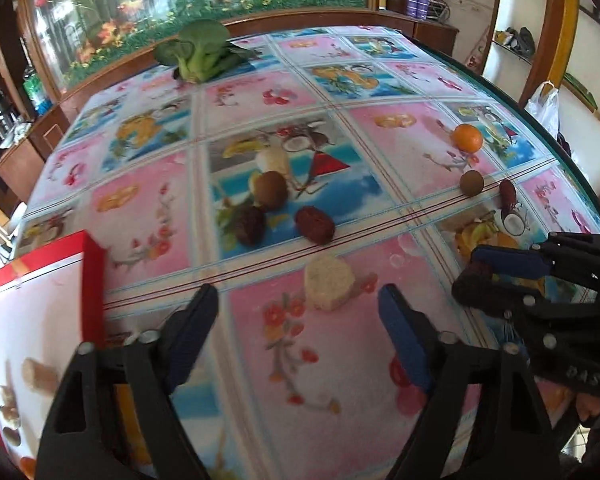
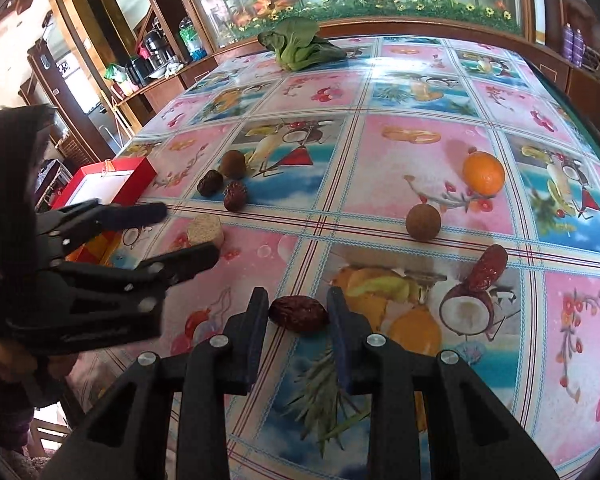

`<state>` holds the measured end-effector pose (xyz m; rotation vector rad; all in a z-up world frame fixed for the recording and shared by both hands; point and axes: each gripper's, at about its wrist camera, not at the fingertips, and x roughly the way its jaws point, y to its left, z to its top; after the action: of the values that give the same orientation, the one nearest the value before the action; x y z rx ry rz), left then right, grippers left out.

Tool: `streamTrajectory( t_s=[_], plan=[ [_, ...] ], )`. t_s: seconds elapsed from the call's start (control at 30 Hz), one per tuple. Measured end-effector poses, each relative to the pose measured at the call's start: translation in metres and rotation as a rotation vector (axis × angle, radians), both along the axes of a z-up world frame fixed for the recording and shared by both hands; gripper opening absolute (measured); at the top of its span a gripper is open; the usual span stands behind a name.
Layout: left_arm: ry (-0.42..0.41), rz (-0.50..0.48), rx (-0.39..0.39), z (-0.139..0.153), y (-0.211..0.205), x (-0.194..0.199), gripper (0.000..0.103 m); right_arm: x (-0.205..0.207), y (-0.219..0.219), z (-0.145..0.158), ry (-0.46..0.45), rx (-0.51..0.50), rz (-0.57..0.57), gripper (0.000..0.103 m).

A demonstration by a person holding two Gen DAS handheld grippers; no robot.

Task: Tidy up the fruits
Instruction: 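Grasp a dark red date with the right tool while the left tool grasps a round cracker, then carry the date and cracker over the tray with both tools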

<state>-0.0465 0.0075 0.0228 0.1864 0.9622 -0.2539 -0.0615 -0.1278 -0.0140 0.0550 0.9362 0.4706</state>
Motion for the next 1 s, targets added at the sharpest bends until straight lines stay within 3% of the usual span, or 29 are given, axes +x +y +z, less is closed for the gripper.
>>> streamTrajectory(
  t_s=[0.03,0.17,0.33,0.6,1.0],
  plan=[
    [0.009,-0.001,-0.005,-0.002,-0.001,0.002,0.06,0.002,0.001,0.0,0.002,0.005,0.002,0.029],
    [0.036,-0.012,-0.031,-0.007,-0.002,0.008,0.055,0.004,-0.001,-0.001,0.009,0.023,0.006,0.029],
    [0.026,-0.052,-0.038,-0.006,-0.011,0.005,0.029,0.003,0.003,0.0,0.0,-0.002,0.008,0.029],
    [-0.006,-0.051,-0.037,0.001,-0.011,-0.014,0.029,-0.001,0.014,0.001,-0.015,-0.061,-0.013,0.029],
    [-0.174,0.042,-0.125,0.059,0.046,-0.078,0.03,-0.016,0.075,0.029,-0.074,-0.013,0.069,0.029]
  ],
)
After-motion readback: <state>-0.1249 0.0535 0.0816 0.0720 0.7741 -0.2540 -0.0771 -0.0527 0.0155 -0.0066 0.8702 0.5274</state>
